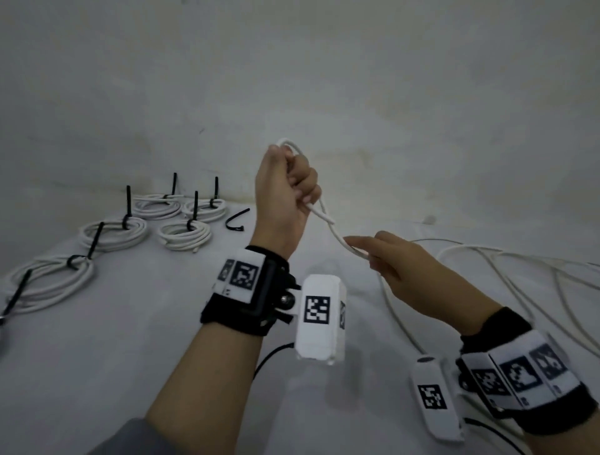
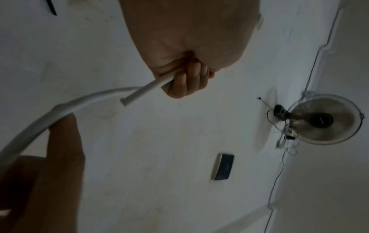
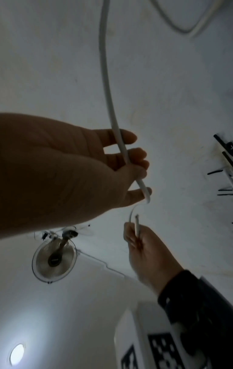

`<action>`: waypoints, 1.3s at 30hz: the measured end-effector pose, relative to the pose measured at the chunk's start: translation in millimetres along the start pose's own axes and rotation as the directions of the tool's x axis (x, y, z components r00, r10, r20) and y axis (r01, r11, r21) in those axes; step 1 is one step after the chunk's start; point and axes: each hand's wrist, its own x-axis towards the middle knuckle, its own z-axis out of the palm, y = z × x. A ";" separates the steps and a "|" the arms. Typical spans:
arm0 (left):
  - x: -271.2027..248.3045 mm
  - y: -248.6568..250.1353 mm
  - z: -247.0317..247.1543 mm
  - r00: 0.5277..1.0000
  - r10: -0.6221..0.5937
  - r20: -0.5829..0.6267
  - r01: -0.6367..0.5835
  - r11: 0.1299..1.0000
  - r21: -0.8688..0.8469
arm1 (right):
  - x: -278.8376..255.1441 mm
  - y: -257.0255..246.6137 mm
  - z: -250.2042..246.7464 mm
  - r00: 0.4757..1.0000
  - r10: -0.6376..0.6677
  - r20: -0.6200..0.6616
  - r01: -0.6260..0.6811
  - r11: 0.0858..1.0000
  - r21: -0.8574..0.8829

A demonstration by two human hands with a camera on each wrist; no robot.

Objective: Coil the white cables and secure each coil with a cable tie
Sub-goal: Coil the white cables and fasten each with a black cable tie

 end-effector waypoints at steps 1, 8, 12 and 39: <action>-1.0 -3.4 -0.1 1.000 0.003 0.008 -0.003 0.997 0.081 | 0.7 -3.1 -0.5 1.000 -0.028 0.007 0.028 0.998 -0.060; -23.2 -36.9 15.9 0.981 -0.117 0.158 0.002 0.811 0.585 | -2.3 -13.3 -41.3 0.978 -0.190 -0.088 0.166 0.959 -0.228; -31.6 -51.2 17.5 0.961 -0.164 0.221 -0.040 0.711 0.702 | -3.3 -19.5 -64.5 0.971 -0.176 -0.161 0.158 0.980 -0.122; -25.0 -43.6 11.0 0.770 -0.499 0.398 0.442 0.867 0.231 | 18.6 2.3 -43.4 0.799 0.161 -0.579 0.066 0.934 0.351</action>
